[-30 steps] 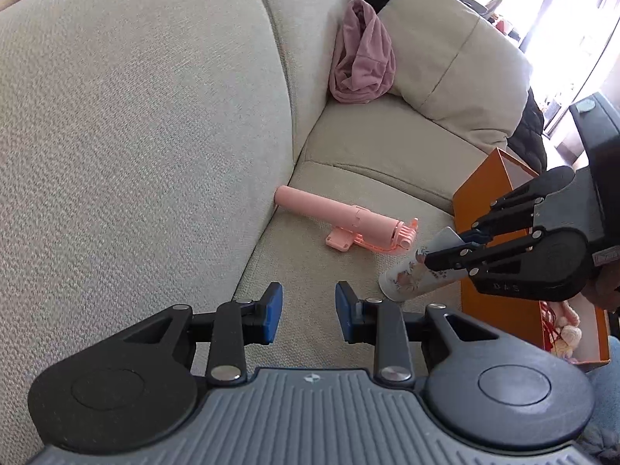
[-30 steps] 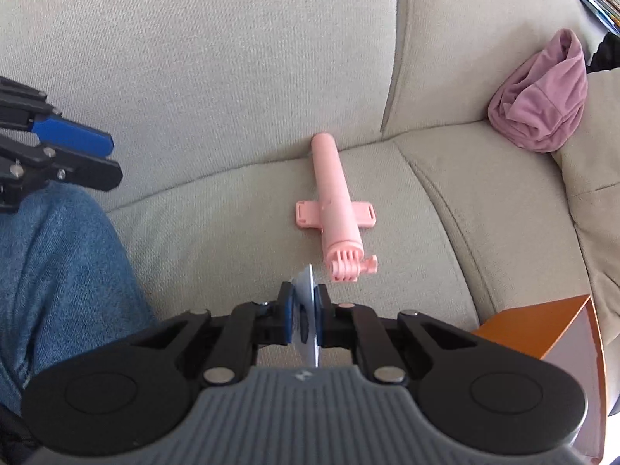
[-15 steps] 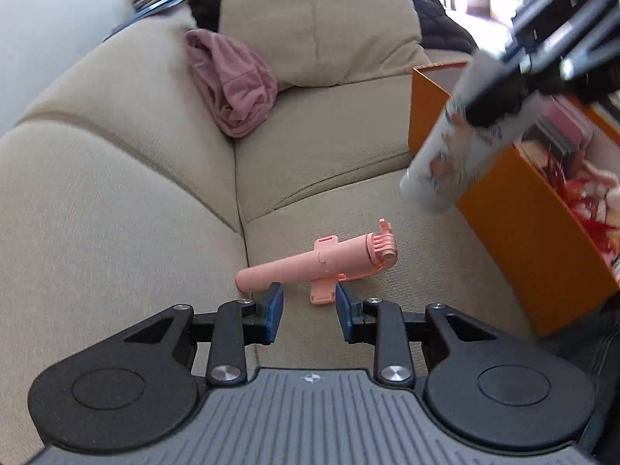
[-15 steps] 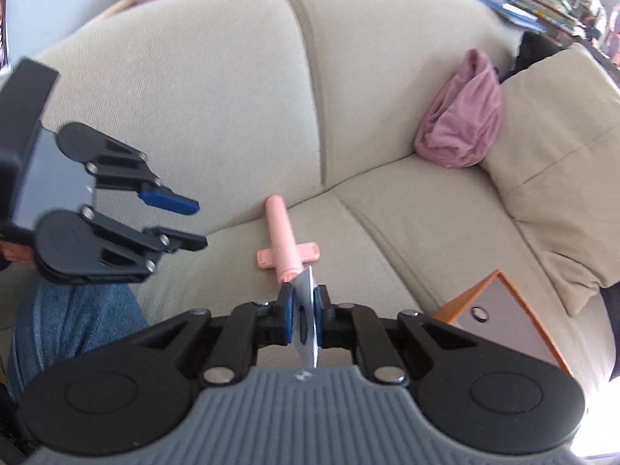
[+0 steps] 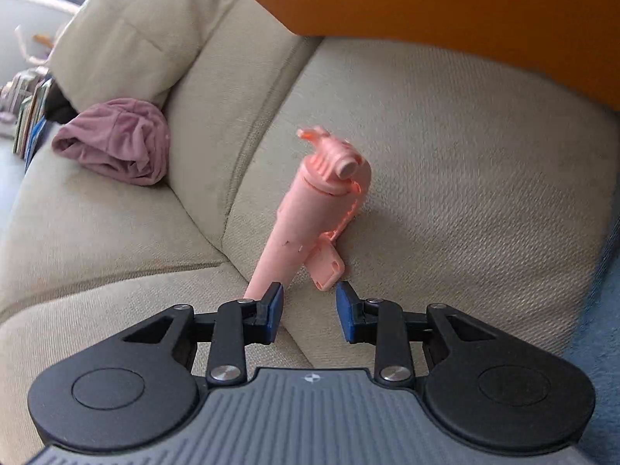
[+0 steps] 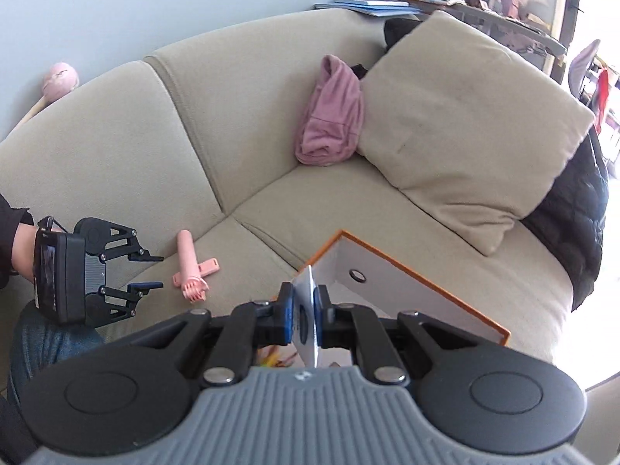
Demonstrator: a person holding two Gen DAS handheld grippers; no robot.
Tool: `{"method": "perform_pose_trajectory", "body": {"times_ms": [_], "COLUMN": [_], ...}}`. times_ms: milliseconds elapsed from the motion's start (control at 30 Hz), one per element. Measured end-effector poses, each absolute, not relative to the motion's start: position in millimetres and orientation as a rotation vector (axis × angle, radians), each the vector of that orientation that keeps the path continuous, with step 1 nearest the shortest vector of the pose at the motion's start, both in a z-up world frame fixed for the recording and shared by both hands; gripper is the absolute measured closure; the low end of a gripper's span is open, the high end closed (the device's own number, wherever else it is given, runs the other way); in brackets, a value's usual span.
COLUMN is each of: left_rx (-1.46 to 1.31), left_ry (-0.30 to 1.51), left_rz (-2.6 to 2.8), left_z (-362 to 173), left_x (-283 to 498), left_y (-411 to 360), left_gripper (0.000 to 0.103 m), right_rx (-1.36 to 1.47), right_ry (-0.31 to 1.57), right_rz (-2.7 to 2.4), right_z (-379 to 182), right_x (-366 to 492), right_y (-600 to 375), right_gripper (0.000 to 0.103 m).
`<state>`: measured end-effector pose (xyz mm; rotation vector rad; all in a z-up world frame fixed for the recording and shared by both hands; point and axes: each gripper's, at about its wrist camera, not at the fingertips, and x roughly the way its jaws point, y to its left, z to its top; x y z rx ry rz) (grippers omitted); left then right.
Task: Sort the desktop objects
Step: 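Carry the white tube into the box with right while left grasps the pink selfie stick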
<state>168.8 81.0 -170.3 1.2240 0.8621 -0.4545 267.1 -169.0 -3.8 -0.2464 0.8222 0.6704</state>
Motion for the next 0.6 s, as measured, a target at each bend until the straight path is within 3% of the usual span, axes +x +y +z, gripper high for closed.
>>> {"method": "perform_pose_trajectory", "body": {"times_ms": [267, 400, 600], "left_rx": [1.426, 1.443, 1.363], "left_ry": [0.77, 0.752, 0.752], "left_rz": [-0.494, -0.47, -0.448], "left_z": [-202.3, -211.8, -193.6], "left_x": [160.1, 160.5, 166.2], "left_y": [71.4, 67.0, 68.1], "left_gripper": [0.069, 0.083, 0.092], "right_rx": [-0.165, -0.144, -0.132], "right_ry": [0.849, 0.843, 0.854], "right_rz": [0.658, 0.659, 0.649], "right_z": [-22.6, -23.5, -24.1], "right_x": [285.7, 286.8, 282.7], "right_y": [-185.1, -187.6, -190.7], "right_gripper": [0.092, 0.092, 0.092]}}
